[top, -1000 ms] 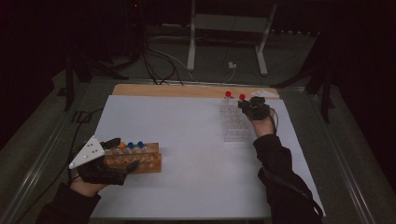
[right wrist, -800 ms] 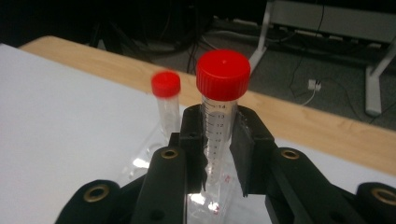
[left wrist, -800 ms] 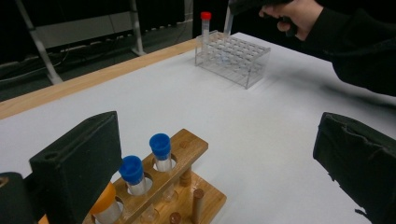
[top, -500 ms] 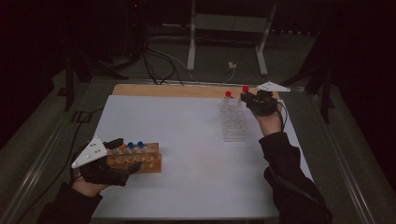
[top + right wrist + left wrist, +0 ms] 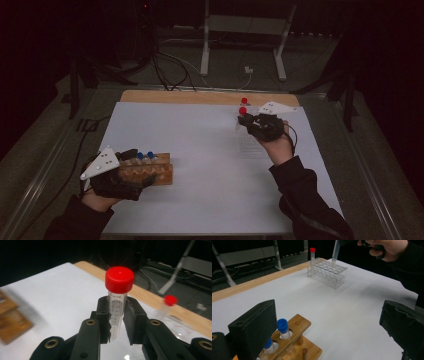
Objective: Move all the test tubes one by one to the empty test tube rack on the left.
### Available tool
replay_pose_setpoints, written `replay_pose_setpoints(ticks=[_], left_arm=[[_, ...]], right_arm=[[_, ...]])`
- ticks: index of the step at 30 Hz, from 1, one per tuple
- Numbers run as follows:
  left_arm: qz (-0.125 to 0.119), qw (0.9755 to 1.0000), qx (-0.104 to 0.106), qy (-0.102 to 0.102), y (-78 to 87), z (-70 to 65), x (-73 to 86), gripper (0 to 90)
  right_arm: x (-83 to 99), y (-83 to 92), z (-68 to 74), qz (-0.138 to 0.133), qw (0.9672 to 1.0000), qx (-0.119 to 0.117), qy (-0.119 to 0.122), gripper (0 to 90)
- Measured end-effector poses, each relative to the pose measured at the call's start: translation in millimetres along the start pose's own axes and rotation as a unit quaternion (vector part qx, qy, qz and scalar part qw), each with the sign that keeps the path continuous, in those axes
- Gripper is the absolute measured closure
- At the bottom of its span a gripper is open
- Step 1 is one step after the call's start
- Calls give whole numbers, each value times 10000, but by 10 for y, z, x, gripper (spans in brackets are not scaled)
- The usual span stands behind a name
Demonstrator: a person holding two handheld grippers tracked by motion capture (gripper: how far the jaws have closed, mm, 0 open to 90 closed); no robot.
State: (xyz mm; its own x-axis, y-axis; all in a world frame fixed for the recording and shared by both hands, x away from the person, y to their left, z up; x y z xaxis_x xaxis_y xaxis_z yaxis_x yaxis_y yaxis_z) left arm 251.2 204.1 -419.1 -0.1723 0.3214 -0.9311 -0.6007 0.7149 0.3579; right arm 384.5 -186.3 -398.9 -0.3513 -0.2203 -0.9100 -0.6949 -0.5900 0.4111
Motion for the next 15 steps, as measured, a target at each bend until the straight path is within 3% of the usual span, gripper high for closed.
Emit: replay_pose_setpoints(ticks=[8,15], left_arm=[[37,9998,174,-64,-84,-109,-41,21],[-46,9992,406,-25,-180,-231,-102,28]], right_arm=[[235,19,501,219,9977,-526,367,748],[446,9,908,416,9919,-1068,546,748]])
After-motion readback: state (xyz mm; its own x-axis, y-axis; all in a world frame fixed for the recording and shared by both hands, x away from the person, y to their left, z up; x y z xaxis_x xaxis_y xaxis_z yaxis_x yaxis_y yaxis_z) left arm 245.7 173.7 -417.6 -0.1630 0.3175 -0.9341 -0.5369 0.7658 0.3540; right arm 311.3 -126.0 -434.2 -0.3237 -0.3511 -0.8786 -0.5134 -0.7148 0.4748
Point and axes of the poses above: each handheld gripper's, and its own axes: y roughly backward along the jaws, x roughly out of its underside, z roughly to its left, the point moved 2 cm from there along -y, roughly forward along the jaws, and after that the axes turned 6 degrees about -y, right-handed, at the moved point
